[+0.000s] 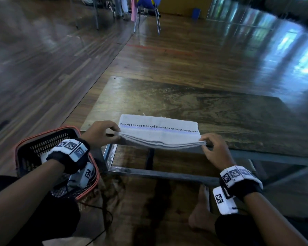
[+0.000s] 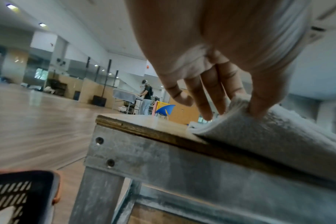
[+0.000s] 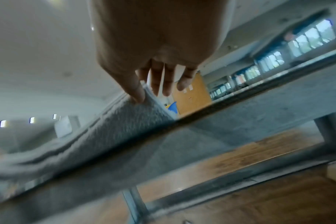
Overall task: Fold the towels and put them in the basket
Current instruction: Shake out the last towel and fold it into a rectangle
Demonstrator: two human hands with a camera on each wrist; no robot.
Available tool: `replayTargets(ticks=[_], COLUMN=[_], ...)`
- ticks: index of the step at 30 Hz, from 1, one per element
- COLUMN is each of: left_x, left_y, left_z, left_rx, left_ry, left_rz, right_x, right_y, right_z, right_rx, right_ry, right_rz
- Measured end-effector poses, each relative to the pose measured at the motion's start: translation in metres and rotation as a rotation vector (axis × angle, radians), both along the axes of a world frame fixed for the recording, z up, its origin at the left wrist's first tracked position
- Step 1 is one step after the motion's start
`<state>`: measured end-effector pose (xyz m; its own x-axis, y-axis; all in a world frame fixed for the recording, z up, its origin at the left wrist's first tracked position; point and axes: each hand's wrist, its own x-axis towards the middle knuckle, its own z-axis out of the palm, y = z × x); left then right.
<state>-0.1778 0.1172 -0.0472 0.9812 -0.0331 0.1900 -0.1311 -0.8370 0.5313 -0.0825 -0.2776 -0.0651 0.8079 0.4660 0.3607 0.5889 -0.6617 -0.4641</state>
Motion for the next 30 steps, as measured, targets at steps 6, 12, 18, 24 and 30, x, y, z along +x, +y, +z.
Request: replayTargets(ticks=[6,12,18,24,30], left_x=[0.001,0.008,0.035,0.077,0.115], left_y=[0.004,0.016,0.022,0.022,0.003], left_z=[0.040,0.063,0.058,0.044,0.027], left_rx=[-0.367,-0.533,-0.380,-0.120,-0.188], left_ry=[0.004,0.091,0.197,0.121,-0.066], left_rz=[0.064,-0.074,-0.097,0.025,0.271], right_x=[0.005,0.014,0.034,0.067,0.100], right_y=[-0.009,-0.026,-0.024,0.002,0.026], right_z=[0.048,0.067,0.057,0.053,0.039], right_rx=[0.314,0.471,0.352,0.252,0.224], right_ry=[0.344,0.508,0.519,0.441,0.402], right_rz=[-0.040,0.014,-0.024,-0.094,-0.309])
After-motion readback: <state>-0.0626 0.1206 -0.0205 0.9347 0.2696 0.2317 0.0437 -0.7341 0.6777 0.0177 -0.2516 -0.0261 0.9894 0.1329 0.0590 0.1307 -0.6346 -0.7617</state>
